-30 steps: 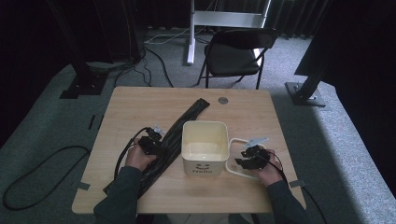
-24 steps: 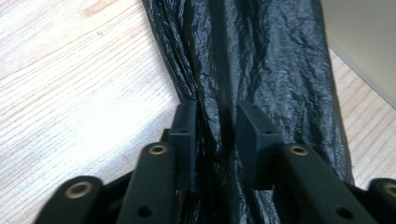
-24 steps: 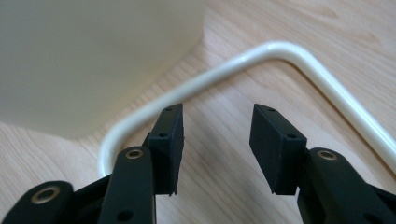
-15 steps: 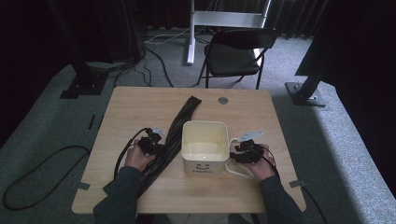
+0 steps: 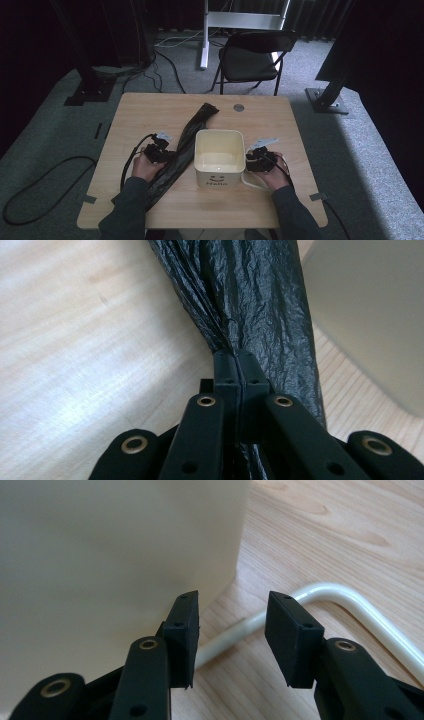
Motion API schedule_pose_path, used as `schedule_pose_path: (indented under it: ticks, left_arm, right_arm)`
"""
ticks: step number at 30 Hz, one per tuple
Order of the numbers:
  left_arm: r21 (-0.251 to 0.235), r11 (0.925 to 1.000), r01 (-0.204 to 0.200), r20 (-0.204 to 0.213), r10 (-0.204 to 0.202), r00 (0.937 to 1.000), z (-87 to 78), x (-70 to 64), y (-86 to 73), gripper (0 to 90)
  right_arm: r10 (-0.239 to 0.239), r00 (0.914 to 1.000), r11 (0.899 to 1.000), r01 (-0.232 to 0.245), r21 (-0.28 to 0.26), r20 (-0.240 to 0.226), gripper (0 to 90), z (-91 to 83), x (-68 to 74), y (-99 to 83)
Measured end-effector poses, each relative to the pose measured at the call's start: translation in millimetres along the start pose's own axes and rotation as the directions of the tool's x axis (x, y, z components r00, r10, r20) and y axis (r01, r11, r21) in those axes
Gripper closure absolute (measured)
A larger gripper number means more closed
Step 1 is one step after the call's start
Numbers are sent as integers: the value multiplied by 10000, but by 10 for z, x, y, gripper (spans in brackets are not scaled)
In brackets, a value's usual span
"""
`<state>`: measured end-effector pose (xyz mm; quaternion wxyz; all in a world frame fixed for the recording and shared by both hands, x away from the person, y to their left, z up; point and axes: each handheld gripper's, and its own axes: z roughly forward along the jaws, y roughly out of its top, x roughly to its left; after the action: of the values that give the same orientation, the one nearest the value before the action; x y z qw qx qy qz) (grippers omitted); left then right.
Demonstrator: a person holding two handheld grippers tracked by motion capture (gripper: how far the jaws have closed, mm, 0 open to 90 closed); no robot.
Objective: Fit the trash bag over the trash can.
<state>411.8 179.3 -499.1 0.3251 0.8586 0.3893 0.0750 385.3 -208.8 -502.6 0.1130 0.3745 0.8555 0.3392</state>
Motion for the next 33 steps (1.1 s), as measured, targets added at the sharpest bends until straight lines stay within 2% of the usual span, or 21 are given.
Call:
schedule_pose_path:
  ticks: [13, 17, 27, 33]
  left_arm:
    - [-735, 9971, -170, -73, 165, 9998, -260, 9, 175, 900]
    - [-1222, 9924, -161, 19, 165, 9999, -336, -23, 229, 900]
    - [-1761, 9839, -292, 62, 307, 9995, -455, -85, 391, 900]
    - [-1926, 9805, -379, 128, 411, 9991, -492, -119, 469, 900]
  right_arm:
    - [-211, 9998, 9998, 211, -56, -15, 587, 35, 62, 64]
    - [-304, 9995, 9995, 303, -83, -53, 587, 28, 71, 70]
    - [-360, 9993, 9993, 359, -99, -111, 592, 39, 106, 84]
    - [-460, 9988, 9989, 458, -93, -171, 594, 52, 130, 98]
